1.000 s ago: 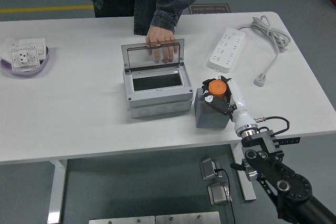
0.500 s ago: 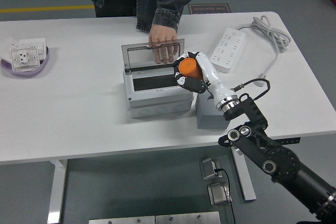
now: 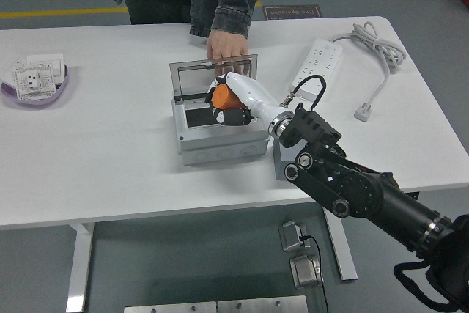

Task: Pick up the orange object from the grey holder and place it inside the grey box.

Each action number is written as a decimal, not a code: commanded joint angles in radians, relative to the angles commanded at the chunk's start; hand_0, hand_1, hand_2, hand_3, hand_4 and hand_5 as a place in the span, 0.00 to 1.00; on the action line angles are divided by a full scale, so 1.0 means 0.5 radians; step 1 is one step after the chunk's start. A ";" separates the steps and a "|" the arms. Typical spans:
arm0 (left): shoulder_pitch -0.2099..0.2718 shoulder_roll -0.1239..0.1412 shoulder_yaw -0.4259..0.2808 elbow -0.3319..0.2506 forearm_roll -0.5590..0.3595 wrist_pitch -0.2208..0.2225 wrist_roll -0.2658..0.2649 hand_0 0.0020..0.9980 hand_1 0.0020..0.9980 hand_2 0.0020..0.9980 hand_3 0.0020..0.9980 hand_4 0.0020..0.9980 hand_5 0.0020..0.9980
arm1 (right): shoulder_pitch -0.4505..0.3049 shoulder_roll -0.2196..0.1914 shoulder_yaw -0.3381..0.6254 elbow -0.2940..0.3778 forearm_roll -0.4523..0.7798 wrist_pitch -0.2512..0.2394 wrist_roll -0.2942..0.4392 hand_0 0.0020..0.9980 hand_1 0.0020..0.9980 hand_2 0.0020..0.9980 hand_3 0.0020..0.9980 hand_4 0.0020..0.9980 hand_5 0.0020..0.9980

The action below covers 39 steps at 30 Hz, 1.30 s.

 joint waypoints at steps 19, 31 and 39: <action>-0.012 0.003 -0.008 0.000 0.029 -0.004 0.004 0.69 0.68 0.69 0.80 0.74 0.39 | 0.132 0.053 -0.183 -0.190 -0.167 0.063 0.054 0.71 0.70 0.75 0.85 0.71 0.13; -0.015 0.001 -0.008 0.000 0.036 -0.005 0.002 0.69 0.68 0.69 0.80 0.74 0.39 | 0.115 0.046 -0.157 -0.211 -0.131 0.033 0.114 0.76 0.72 0.75 0.87 0.86 0.25; -0.016 -0.006 -0.001 0.000 0.024 -0.004 -0.003 0.69 0.68 0.69 0.80 0.74 0.39 | 0.045 -0.033 -0.095 -0.058 -0.062 0.022 0.114 0.75 0.71 0.74 0.86 0.88 0.26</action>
